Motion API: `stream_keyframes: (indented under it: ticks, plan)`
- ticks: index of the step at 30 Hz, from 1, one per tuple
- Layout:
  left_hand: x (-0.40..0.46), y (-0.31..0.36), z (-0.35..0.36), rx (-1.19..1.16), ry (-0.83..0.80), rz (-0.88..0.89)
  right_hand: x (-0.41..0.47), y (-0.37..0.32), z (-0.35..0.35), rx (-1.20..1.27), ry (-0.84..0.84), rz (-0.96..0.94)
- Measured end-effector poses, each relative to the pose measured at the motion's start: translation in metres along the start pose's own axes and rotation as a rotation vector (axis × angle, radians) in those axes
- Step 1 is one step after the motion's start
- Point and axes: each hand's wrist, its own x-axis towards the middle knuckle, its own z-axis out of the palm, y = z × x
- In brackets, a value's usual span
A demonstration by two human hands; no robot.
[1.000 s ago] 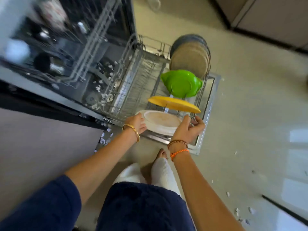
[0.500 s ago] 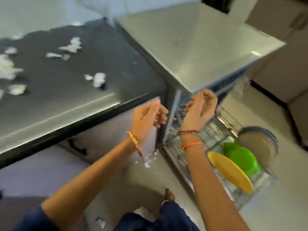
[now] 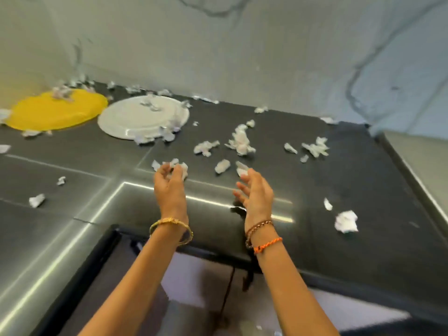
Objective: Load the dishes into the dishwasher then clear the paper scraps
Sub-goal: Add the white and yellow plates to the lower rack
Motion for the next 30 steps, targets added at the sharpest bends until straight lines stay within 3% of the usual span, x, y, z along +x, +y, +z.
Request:
stream_keyframes:
  ticks: [4,8,11,15,21,26,30]
  plan:
    - [0.074,0.007,0.001,0.051,0.270,-0.062,0.046,0.001,0.055,0.029,-0.146,0.159]
    - [0.140,0.008,-0.008,0.142,0.430,-0.086,0.081,0.008,0.107,0.019,-0.306,0.296]
    - [0.180,0.012,-0.017,0.116,0.437,-0.131,0.103,0.018,0.144,0.024,-0.360,0.405]
    - [0.241,0.028,-0.029,-0.232,0.417,-0.280,0.129,0.021,0.184,0.086,-0.338,0.522]
    - [0.297,0.066,-0.016,0.046,0.307,-0.332,0.171,0.011,0.217,0.142,-0.259,0.692]
    - [0.328,0.054,-0.014,0.268,0.267,-0.301,0.190,0.005,0.216,0.279,-0.245,0.831]
    - [0.337,0.047,-0.013,0.290,0.286,-0.284,0.200,0.004,0.210,0.430,-0.247,0.912]
